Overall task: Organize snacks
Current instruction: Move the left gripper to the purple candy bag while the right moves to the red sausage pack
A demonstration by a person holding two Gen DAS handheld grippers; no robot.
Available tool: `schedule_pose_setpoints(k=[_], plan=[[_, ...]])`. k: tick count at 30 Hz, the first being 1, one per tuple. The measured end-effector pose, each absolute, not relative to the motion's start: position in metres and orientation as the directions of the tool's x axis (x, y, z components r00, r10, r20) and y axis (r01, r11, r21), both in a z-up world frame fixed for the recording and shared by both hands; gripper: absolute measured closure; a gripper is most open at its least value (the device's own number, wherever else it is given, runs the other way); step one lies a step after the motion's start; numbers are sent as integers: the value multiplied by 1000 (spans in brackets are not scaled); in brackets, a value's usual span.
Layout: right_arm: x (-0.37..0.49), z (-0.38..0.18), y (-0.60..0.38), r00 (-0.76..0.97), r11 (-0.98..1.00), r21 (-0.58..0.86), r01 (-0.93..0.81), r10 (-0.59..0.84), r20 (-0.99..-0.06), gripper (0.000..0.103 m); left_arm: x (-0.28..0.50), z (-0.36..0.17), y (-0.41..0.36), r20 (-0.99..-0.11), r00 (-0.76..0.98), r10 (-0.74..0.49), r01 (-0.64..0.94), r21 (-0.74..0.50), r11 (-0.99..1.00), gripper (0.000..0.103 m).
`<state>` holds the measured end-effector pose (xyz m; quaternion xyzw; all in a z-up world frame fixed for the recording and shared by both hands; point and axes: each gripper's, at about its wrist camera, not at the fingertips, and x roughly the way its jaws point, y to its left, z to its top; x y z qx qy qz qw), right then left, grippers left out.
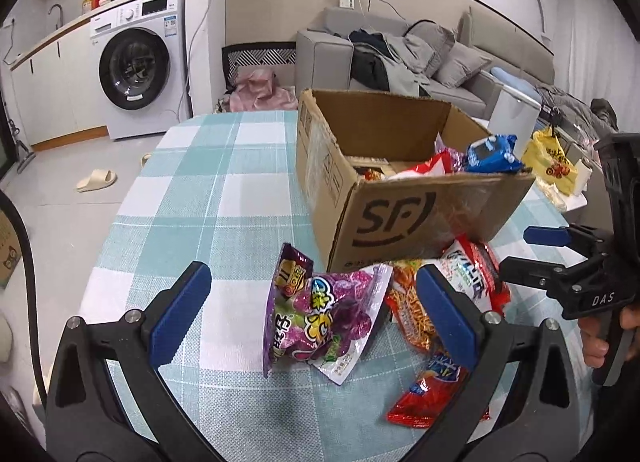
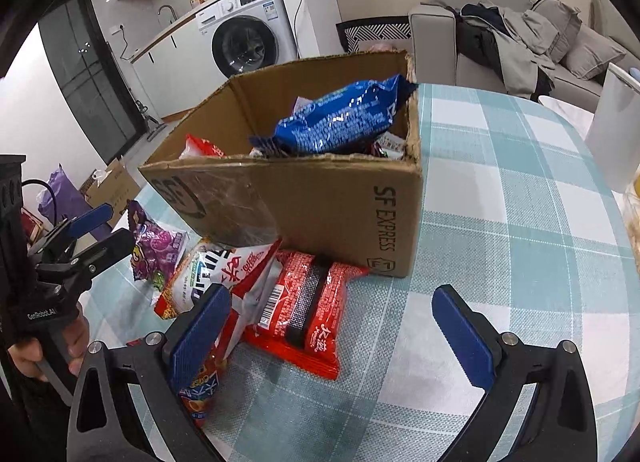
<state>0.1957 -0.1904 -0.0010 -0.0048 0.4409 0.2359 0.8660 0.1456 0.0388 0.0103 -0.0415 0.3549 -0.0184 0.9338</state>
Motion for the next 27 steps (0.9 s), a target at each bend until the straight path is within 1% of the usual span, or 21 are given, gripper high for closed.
schedule_pose_setpoints(k=[6, 21, 25, 27], plan=[[197, -8, -187, 484, 891, 188, -413, 390, -784, 1, 150, 3, 39, -689, 724, -36, 5, -46, 999, 1], [206, -22, -189, 454, 894, 202, -400, 385, -804, 1, 157, -21, 34, -760, 648, -58, 73, -14, 997, 1], [209, -24, -191, 430, 882, 250, -400, 422, -798, 1, 159, -31, 31, -779, 624, -57, 89, -2, 996, 1], [210, -25, -191, 435, 886, 242, -395, 413, -800, 1, 161, -35, 30, -787, 615, -45, 85, 9, 996, 1]])
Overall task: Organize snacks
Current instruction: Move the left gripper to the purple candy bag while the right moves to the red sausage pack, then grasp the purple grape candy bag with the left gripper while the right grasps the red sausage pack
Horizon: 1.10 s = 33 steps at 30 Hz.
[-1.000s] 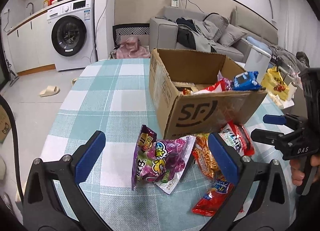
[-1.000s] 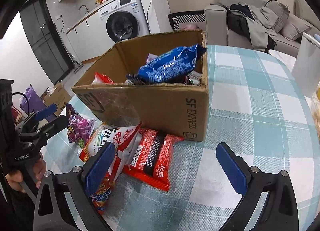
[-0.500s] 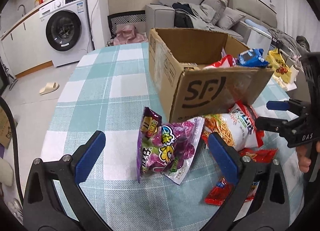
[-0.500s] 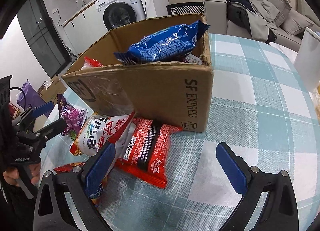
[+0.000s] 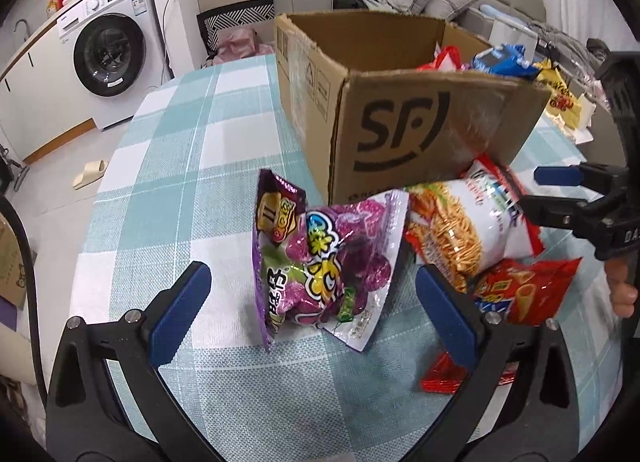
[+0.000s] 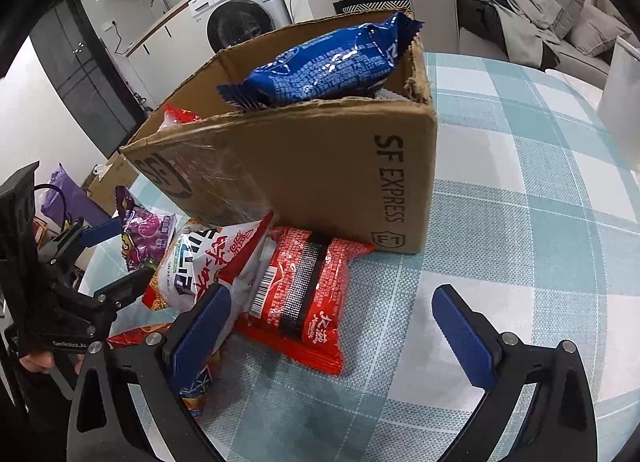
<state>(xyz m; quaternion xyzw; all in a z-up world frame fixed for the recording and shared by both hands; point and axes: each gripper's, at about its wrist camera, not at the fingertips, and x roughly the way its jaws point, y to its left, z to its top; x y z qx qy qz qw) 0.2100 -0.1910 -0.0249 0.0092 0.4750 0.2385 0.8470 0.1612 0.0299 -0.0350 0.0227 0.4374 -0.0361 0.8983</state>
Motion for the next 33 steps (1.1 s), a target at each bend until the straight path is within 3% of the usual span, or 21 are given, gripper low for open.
schedule_pose_setpoints(k=[16, 21, 29, 33], plan=[[211, -38, -178, 473, 915, 111, -387, 301, -828, 1, 177, -52, 45, -812, 584, -16, 19, -6, 1000, 1], [213, -39, -178, 474, 915, 128, -382, 313, -823, 2, 178, -53, 45, -810, 585, -23, 15, -18, 1000, 1], [208, -38, -176, 465, 897, 163, -410, 360, -809, 24, 180, -56, 48, -809, 586, -52, 11, -57, 998, 1], [208, -35, -177, 455, 887, 188, -422, 387, -802, 41, 181, -58, 51, -809, 584, -67, 2, -81, 997, 1]])
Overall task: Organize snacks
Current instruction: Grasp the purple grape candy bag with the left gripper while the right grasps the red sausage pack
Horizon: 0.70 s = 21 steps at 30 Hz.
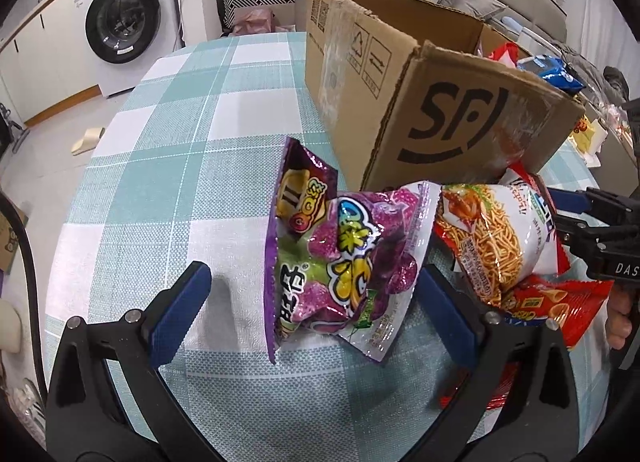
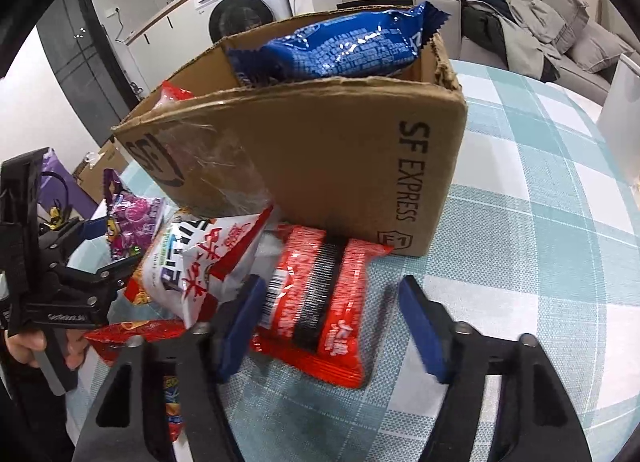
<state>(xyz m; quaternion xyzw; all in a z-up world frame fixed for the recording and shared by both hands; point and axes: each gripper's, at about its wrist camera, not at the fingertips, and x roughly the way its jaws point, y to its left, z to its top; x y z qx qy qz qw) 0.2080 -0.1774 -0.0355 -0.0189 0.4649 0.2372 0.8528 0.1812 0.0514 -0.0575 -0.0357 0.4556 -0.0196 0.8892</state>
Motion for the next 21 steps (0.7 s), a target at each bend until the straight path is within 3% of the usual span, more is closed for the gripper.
schedule_pose_setpoints(k=[5, 8, 13, 21], plan=[[207, -34, -174, 441, 871, 203, -447, 413, -797, 53, 180, -56, 55, -791, 600, -120, 10, -143, 990, 7], [207, -31, -174, 438, 871, 210, -445, 416, -797, 59, 179, -54, 55, -785, 601, -151, 32, -165, 986, 18], [203, -27, -173, 445, 873, 206, -443, 414, -794, 60, 177, -53, 46, -780, 602, -171, 77, -156, 985, 34], [201, -20, -173, 449, 870, 206, -447, 417, -790, 60, 171, -44, 48, -751, 630, -198, 85, -187, 979, 45]])
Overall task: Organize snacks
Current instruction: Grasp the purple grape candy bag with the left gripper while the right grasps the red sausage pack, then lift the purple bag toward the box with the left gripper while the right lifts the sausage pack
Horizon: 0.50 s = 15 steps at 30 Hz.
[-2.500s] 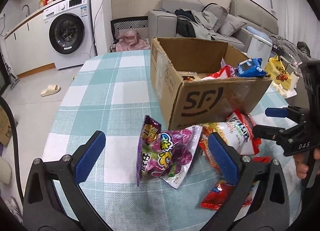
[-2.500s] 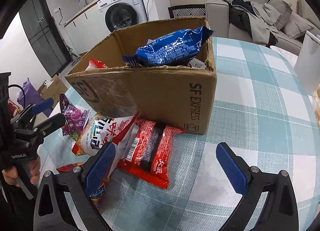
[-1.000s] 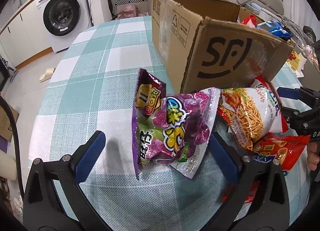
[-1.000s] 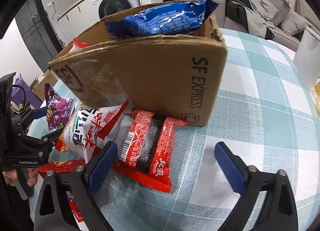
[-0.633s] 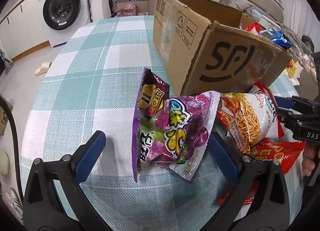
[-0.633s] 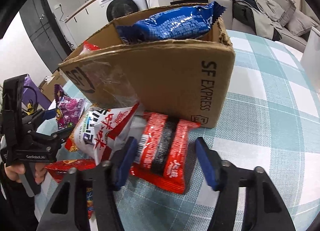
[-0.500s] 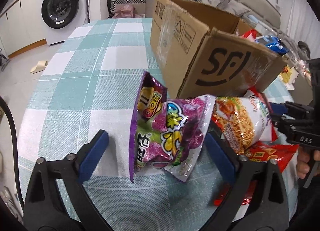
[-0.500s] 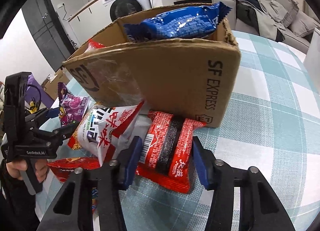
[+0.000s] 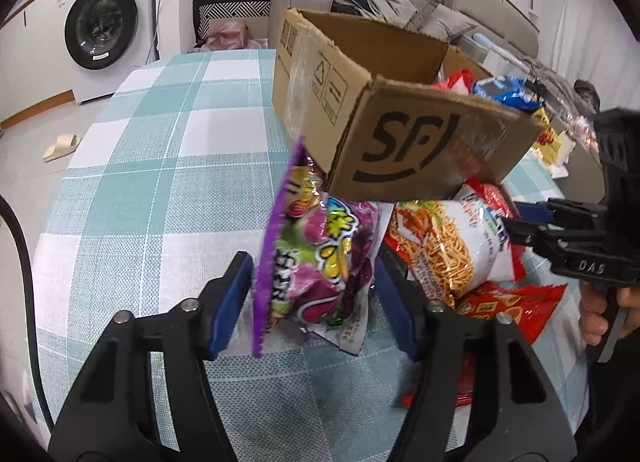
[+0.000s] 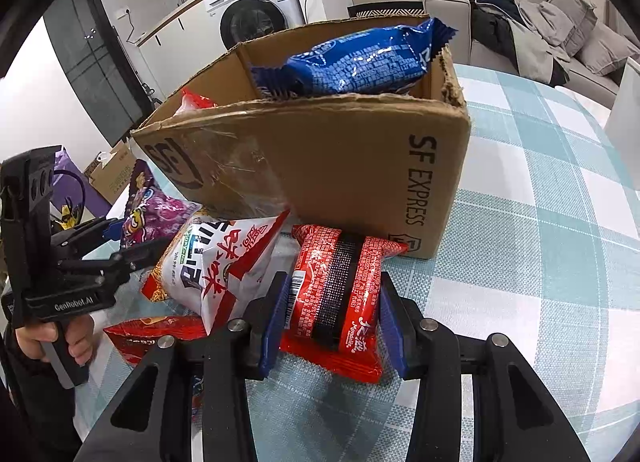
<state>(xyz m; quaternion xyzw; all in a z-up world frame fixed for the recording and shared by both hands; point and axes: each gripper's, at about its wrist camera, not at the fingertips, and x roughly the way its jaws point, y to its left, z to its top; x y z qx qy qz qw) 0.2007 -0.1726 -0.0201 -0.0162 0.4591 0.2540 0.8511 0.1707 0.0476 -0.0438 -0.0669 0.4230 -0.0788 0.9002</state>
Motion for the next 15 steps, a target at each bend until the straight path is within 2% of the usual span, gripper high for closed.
schedule_pose_setpoints(k=[6, 15], plan=[[198, -23, -176, 454, 866, 202, -458, 424, -784, 60, 167, -37, 49, -732, 648, -209, 88, -200, 976, 49], [194, -19, -181, 460, 860, 207, -466, 436, -774, 60, 155, -18, 51, -699, 681, -216, 90, -213, 973, 50]])
